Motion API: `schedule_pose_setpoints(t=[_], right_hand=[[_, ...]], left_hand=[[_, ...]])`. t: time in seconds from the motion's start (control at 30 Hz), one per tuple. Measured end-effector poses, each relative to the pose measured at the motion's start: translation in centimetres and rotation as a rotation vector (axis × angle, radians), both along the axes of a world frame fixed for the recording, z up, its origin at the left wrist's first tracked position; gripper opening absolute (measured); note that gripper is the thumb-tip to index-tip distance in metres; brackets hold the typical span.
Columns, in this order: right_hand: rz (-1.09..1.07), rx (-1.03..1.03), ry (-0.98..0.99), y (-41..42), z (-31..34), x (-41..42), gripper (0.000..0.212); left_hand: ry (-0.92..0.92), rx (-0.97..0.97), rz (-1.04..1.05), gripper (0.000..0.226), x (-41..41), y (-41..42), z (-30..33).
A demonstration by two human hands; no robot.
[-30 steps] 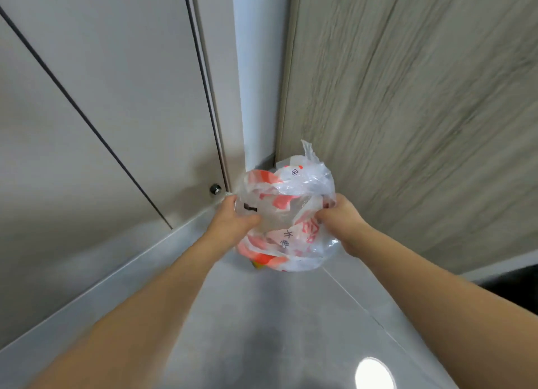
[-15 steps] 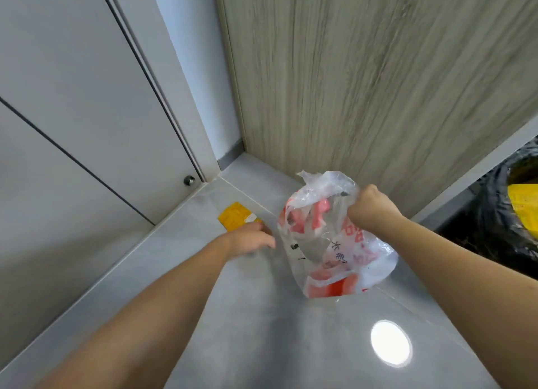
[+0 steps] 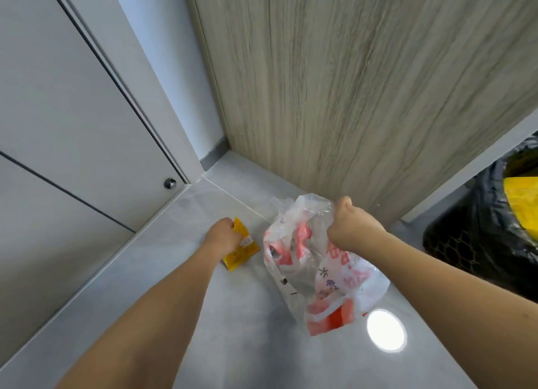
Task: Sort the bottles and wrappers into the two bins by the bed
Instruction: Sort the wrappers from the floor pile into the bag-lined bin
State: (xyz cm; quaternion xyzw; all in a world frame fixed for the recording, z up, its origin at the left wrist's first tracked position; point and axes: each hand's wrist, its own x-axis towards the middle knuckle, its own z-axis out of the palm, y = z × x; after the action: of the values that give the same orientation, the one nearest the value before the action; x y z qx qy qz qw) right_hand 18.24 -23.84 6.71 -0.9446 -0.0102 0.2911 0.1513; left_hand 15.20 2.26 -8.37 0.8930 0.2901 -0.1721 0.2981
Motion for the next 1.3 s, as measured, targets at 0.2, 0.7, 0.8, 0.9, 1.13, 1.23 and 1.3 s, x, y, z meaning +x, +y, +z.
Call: schedule_pose_setpoints(t=[0.2,0.7,0.8,0.9,1.13,1.23,1.3], right_hand=[[0.082,-0.128,0.185,-5.4,4.2,0.8,0.036],[0.243,-0.396,0.024,-23.4,23.5,-1.3,0.009],[0.112,-0.404,-0.036,-29.1,24.9,-1.0,0.025],[-0.063,-0.281,-0.108,-34.6,26.2,-1.7,0.026],[-0.779,0.262,-0.466,-42.8,25.0,-0.4,0.012],[-0.767,0.244,-0.46,-42.7,20.8,1.6,0.032],[-0.638,0.118,-0.469,-42.2,18.9,1.9,0.045]], left_hand=[[-0.092,-0.301,-0.269,0.013,-2.2,-6.2,9.9],[-0.593,-0.168,-0.703,0.018,1.2,-27.4,32.7],[-0.689,-0.148,-0.734,0.022,2.4,-32.6,34.0],[-0.735,-0.15,-0.702,0.026,3.9,-37.0,34.0],[-0.604,-0.185,-0.621,0.016,7.8,-43.3,29.5],[-0.516,-0.302,-0.53,0.018,9.0,-45.1,26.4],[-0.544,-0.295,-0.503,0.019,9.2,-46.2,24.8]])
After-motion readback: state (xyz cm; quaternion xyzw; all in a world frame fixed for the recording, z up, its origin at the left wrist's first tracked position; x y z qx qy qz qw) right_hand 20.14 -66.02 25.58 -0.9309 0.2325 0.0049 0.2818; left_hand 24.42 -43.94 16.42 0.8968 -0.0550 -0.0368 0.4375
